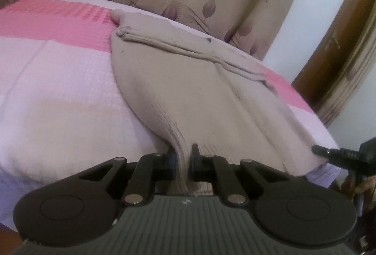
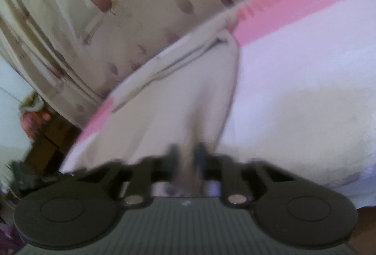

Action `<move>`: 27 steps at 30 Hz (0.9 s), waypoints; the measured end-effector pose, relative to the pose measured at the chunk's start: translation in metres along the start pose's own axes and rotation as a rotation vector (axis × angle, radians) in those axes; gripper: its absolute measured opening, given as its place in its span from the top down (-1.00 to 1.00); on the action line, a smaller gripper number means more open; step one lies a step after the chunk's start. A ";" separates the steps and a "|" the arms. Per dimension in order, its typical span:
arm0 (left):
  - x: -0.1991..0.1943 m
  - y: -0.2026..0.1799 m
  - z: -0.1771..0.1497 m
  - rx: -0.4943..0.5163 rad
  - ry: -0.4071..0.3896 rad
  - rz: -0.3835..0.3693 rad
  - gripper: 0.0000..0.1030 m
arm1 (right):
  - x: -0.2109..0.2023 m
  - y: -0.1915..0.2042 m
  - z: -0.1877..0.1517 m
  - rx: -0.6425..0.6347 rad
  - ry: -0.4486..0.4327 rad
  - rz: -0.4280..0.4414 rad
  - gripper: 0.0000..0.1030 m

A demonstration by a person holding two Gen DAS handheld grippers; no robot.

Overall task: Fold small clothes
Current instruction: 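Hold the hem with the left gripper while the right gripper grasps the sweater edge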

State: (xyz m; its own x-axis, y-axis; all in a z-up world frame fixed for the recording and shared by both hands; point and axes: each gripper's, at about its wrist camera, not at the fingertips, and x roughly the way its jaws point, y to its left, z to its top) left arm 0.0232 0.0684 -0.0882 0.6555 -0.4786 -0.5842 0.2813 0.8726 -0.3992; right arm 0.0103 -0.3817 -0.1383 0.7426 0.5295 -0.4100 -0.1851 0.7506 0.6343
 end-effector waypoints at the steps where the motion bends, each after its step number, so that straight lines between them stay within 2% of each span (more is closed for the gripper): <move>1: 0.000 0.000 0.000 0.002 0.001 -0.001 0.77 | -0.003 0.002 0.001 -0.013 -0.014 -0.006 0.78; 3: -0.001 -0.001 0.000 0.015 0.005 -0.002 0.76 | -0.013 0.007 0.003 -0.060 -0.051 -0.051 0.73; 5: -0.001 -0.001 0.001 0.015 0.008 -0.006 0.73 | -0.020 0.007 0.006 -0.078 -0.050 -0.069 0.49; 7: -0.001 0.000 0.001 0.006 0.009 -0.011 0.73 | -0.023 0.004 0.007 -0.074 -0.020 -0.094 -0.35; 8: -0.001 0.001 0.001 0.003 0.008 -0.013 0.72 | -0.026 0.002 0.006 -0.075 -0.017 -0.120 -0.41; 9: -0.001 0.002 0.001 -0.001 0.007 -0.017 0.72 | -0.030 -0.001 0.003 -0.073 -0.023 -0.115 -0.41; 12: 0.000 0.004 0.001 -0.008 0.007 -0.026 0.69 | -0.039 -0.010 -0.005 -0.014 0.007 -0.014 -0.41; 15: 0.001 0.007 0.003 -0.021 0.008 -0.031 0.66 | -0.028 -0.027 -0.019 0.177 0.053 0.163 -0.41; 17: 0.000 0.007 0.002 -0.019 0.007 -0.029 0.64 | -0.016 -0.039 -0.032 0.322 0.040 0.245 -0.41; 19: 0.000 0.005 0.002 -0.009 0.008 -0.023 0.63 | -0.009 -0.054 -0.043 0.464 -0.038 0.362 -0.41; 21: 0.000 0.003 0.002 -0.001 0.014 -0.016 0.62 | -0.014 -0.062 -0.048 0.542 -0.168 0.442 -0.41; 22: 0.000 0.003 0.003 0.002 0.016 -0.015 0.62 | -0.020 -0.064 -0.048 0.553 -0.238 0.458 -0.41; 24: 0.001 0.003 0.004 0.002 0.015 -0.011 0.57 | -0.040 -0.061 -0.041 0.501 -0.379 0.382 -0.41; 25: 0.001 0.002 0.004 0.000 0.016 -0.011 0.57 | -0.045 -0.060 -0.034 0.453 -0.378 0.326 -0.41; 27: 0.001 0.002 0.004 -0.006 0.014 -0.013 0.55 | -0.042 -0.060 -0.027 0.412 -0.299 0.275 -0.42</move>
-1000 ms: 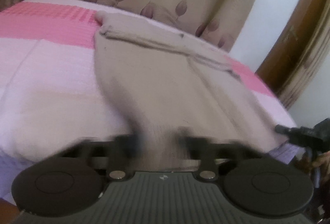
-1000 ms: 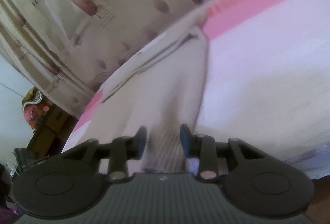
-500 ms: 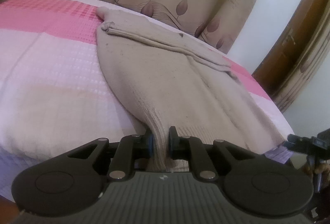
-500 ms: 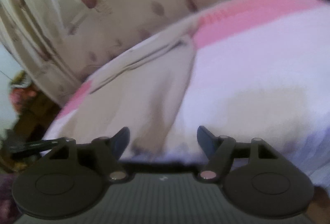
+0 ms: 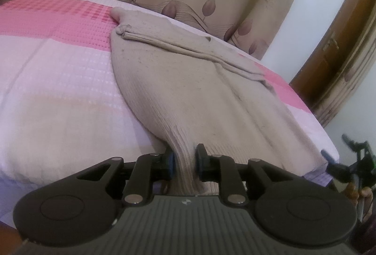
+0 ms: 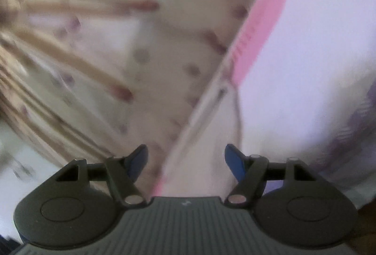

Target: Fold small clothes

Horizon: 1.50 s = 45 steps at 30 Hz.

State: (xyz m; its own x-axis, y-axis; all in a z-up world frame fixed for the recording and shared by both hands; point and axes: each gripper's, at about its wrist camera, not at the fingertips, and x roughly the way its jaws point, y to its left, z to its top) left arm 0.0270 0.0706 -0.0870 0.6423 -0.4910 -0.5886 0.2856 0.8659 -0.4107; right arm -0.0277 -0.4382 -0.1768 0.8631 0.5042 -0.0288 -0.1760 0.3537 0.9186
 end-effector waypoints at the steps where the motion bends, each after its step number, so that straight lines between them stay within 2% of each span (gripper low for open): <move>1: 0.000 0.000 -0.001 -0.003 -0.003 -0.001 0.55 | 0.002 -0.003 0.000 0.014 0.025 -0.014 -0.42; 4: 0.000 0.001 -0.001 -0.013 -0.007 -0.003 0.54 | 0.006 -0.008 -0.003 0.003 0.071 -0.068 -0.40; 11: 0.001 -0.001 0.000 0.014 -0.002 -0.004 0.47 | 0.004 -0.017 -0.015 0.104 0.126 -0.016 -0.42; 14: 0.002 0.000 -0.001 0.006 -0.011 -0.007 0.46 | 0.010 -0.017 -0.019 0.128 0.097 0.023 -0.42; 16: 0.002 0.001 -0.002 0.002 -0.013 -0.010 0.46 | 0.017 -0.014 -0.017 0.092 0.059 0.002 -0.35; 17: 0.002 0.001 -0.001 -0.004 -0.013 -0.014 0.46 | 0.022 -0.015 -0.016 0.100 0.060 -0.015 -0.23; 18: 0.002 0.002 -0.001 -0.010 -0.010 -0.018 0.46 | 0.027 -0.014 -0.015 0.112 0.065 -0.030 0.01; 19: 0.002 0.004 0.000 -0.018 -0.008 -0.024 0.46 | 0.033 -0.013 -0.014 0.117 0.082 -0.071 0.35; 20: 0.002 0.005 0.001 -0.030 -0.007 -0.030 0.47 | 0.036 -0.012 -0.014 0.106 0.096 -0.109 0.50; 21: 0.002 0.007 0.001 -0.040 -0.008 -0.036 0.58 | 0.039 -0.010 -0.014 0.082 0.114 -0.146 0.77; 22: 0.002 0.007 0.001 -0.044 -0.007 -0.037 0.71 | 0.041 -0.010 -0.015 0.060 0.132 -0.164 0.84; 23: 0.002 0.007 0.001 -0.041 -0.004 -0.027 0.78 | 0.041 -0.008 -0.017 0.037 0.142 -0.165 0.84; 25: 0.001 0.005 0.001 -0.044 -0.005 -0.027 0.80 | 0.040 -0.003 -0.017 0.000 0.149 -0.169 0.85; 27: -0.001 0.002 0.004 -0.047 -0.014 -0.034 0.80 | 0.038 0.001 -0.014 0.006 0.141 -0.127 0.85; 33: -0.017 -0.008 0.025 -0.067 -0.091 -0.071 0.80 | 0.045 0.025 0.006 -0.022 0.130 -0.069 0.85; 40: -0.023 -0.018 0.046 -0.069 -0.166 -0.072 0.80 | 0.063 0.054 0.024 -0.041 0.100 0.009 0.85; 45: -0.022 -0.029 0.070 -0.024 -0.231 -0.039 0.80 | 0.083 0.067 0.042 -0.065 0.080 0.032 0.85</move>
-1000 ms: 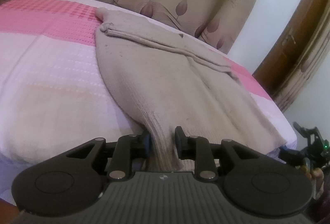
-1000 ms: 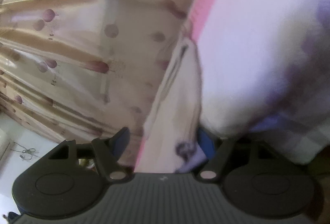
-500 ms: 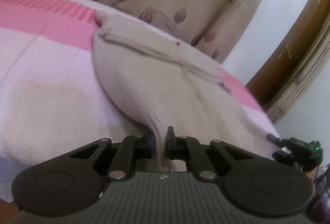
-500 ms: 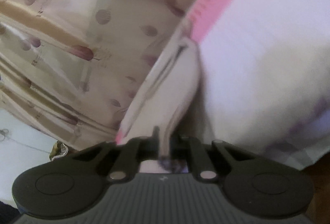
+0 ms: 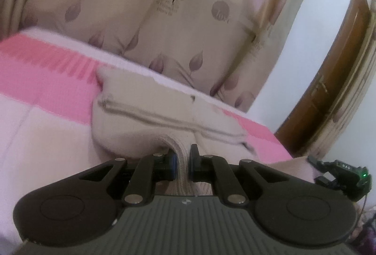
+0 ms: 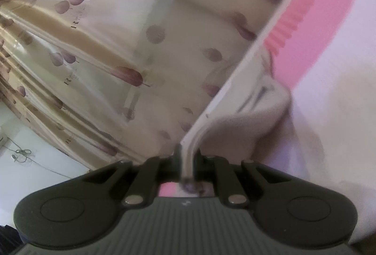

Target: Fold small clothes

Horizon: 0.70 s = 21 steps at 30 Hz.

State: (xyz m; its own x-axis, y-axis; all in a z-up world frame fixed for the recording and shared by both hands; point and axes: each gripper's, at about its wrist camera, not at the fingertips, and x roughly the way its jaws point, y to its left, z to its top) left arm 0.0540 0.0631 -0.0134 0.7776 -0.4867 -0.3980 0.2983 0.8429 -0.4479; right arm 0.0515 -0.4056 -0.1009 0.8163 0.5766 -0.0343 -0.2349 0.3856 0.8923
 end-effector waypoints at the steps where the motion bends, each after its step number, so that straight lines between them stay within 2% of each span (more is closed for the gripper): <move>1: 0.002 -0.003 0.005 0.016 -0.011 0.008 0.80 | 0.004 0.002 0.005 -0.005 -0.002 0.002 0.85; 10: 0.036 -0.023 0.043 0.132 -0.089 0.096 0.80 | 0.053 0.010 0.049 -0.073 -0.018 -0.017 0.85; 21: 0.081 -0.012 0.071 0.120 -0.089 0.169 0.80 | 0.104 0.000 0.091 -0.124 -0.031 -0.106 0.85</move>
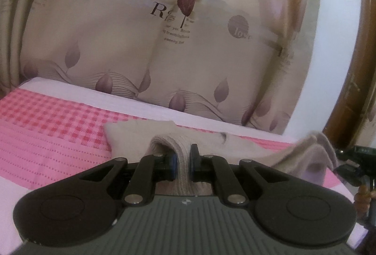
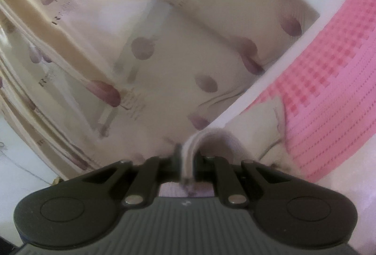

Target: Fold small clothes

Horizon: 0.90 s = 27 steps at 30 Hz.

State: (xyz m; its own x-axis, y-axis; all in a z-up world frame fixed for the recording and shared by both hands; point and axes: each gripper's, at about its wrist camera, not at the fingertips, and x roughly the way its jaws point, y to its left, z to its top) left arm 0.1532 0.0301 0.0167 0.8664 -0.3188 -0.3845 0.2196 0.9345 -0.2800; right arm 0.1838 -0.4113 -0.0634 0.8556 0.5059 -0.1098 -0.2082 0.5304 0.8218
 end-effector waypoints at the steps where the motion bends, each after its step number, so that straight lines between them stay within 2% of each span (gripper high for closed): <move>1: 0.003 0.001 0.001 -0.003 0.001 0.002 0.80 | 0.003 -0.002 0.002 0.000 0.000 -0.006 0.85; 13: 0.041 0.019 0.003 -0.047 0.034 0.049 0.80 | 0.042 -0.015 0.017 -0.032 0.011 -0.077 0.85; 27: 0.058 0.022 0.017 -0.096 0.035 0.056 0.80 | 0.058 -0.023 0.028 -0.018 0.004 -0.068 0.85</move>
State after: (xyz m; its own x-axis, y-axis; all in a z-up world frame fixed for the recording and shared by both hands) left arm 0.2159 0.0346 0.0034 0.8594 -0.2732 -0.4322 0.1255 0.9321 -0.3397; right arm 0.2517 -0.4130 -0.0728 0.8662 0.4711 -0.1670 -0.1583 0.5755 0.8024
